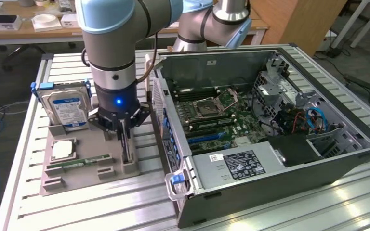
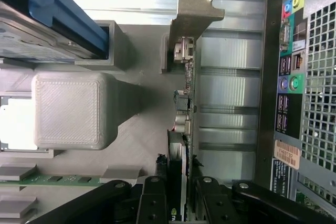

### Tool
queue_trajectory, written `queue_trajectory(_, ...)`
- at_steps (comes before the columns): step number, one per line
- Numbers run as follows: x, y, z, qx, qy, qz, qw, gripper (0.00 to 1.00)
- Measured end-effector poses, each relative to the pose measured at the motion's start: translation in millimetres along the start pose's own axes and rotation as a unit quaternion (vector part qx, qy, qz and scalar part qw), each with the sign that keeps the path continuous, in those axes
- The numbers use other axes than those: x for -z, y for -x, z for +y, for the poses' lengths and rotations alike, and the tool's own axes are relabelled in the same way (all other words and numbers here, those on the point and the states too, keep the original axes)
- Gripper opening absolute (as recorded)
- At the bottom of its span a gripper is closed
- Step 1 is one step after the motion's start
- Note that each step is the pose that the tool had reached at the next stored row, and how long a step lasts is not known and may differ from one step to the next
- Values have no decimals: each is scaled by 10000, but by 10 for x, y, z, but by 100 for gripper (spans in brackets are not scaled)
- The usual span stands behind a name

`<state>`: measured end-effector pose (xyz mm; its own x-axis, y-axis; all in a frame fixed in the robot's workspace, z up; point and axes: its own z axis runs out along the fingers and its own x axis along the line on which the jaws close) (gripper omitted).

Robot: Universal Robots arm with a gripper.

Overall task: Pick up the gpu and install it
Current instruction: 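Pick up the gpu and move the gpu toward the slot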

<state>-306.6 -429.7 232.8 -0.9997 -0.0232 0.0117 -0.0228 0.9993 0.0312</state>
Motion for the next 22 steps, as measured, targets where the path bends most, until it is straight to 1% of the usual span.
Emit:
queue_trajectory(4,69,-1,2,0,0,1,10000,27)
queue_trajectory(9,122,-2,4,0,0,0,10000,27)
queue_trajectory(22,212,-2,7,0,0,0,10000,27)
